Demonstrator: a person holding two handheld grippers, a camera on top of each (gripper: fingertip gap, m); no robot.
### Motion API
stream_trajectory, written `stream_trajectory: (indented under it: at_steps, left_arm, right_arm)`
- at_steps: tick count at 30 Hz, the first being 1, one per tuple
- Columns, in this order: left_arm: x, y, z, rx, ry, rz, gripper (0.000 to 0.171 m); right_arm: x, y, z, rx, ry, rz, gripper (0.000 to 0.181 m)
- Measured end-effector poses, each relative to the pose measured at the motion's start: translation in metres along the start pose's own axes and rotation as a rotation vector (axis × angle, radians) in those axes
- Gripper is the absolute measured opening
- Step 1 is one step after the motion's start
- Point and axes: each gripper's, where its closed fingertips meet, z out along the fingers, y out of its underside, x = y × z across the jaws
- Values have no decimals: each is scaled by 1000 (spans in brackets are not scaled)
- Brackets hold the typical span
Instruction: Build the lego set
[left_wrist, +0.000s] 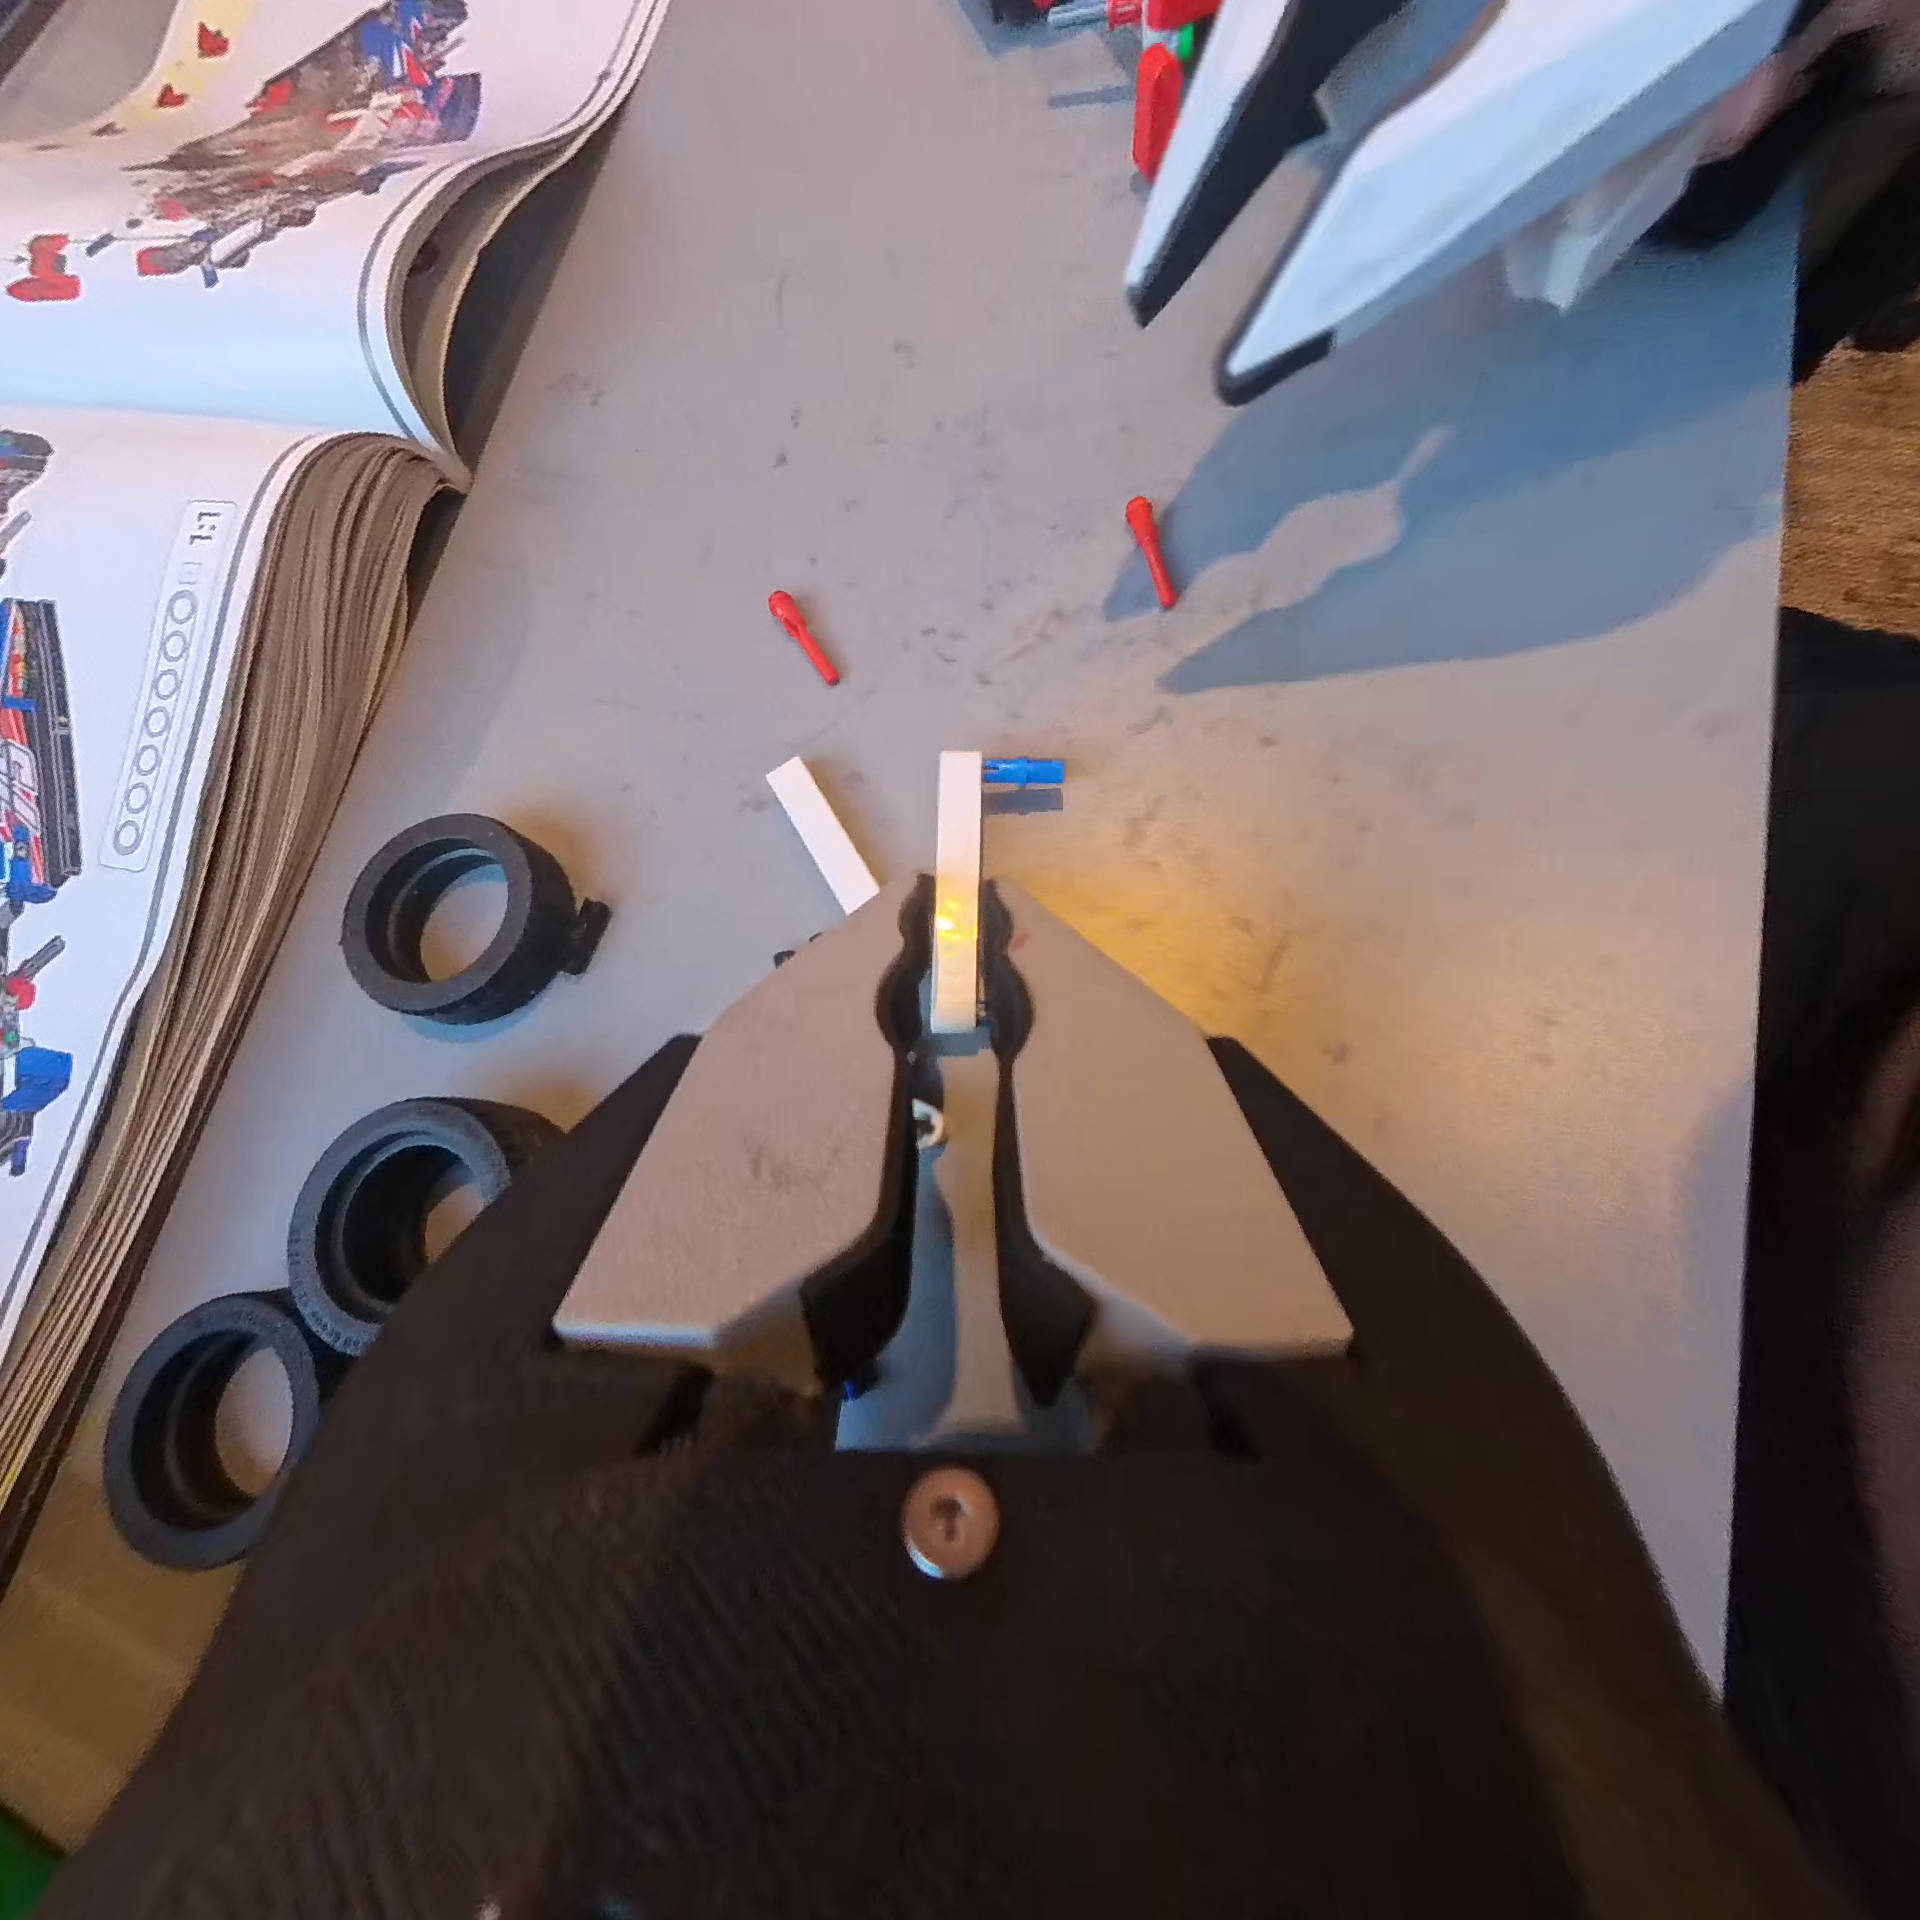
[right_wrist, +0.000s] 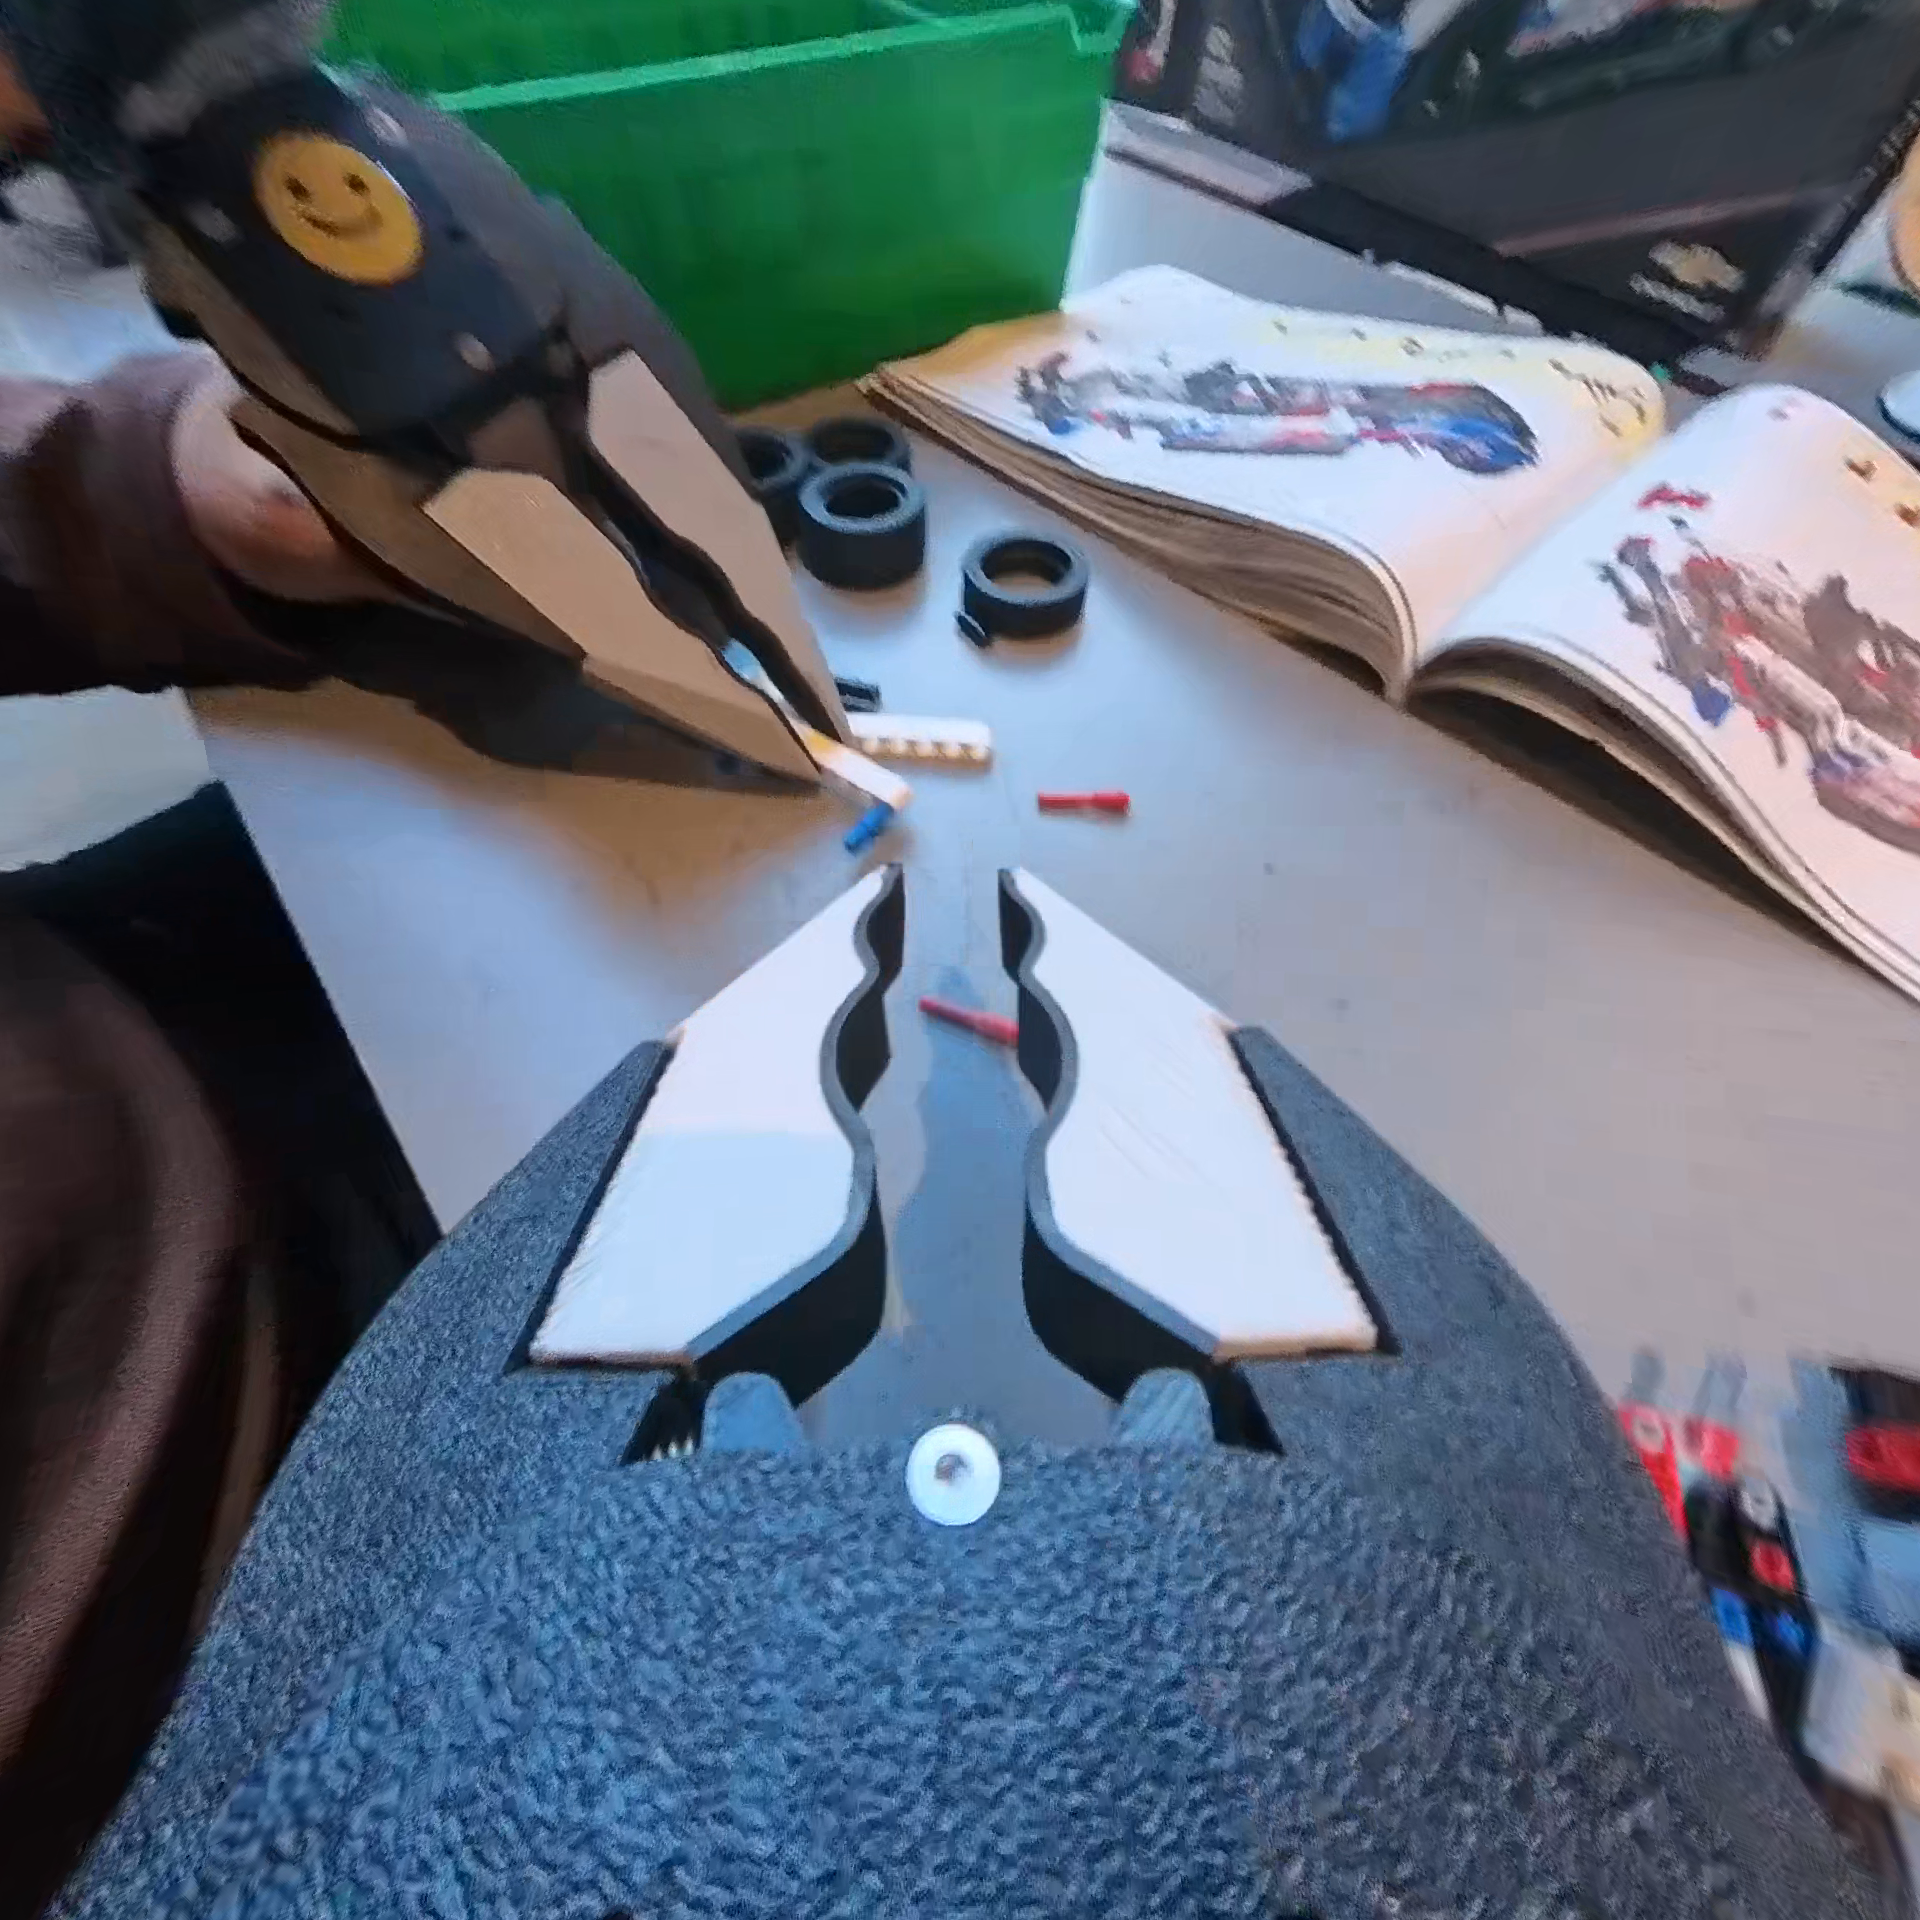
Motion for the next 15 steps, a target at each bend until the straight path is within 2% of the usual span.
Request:
stream_trajectory:
  at_steps: [5, 9, 15]
  left_arm:
    - [-2, 5, 1, -31, -37, 11, 5]
    - [-1, 5, -1, -31, -56, 22, 7]
    - [3, -3, -14, 65, 3, -41, 16]
  right_arm:
    - [4, 21, -18, -77, 118, 11, 20]
    - [2, 39, -30, -132, 150, 39, 28]
    - [-1, 49, -22, -184, 142, 28, 28]
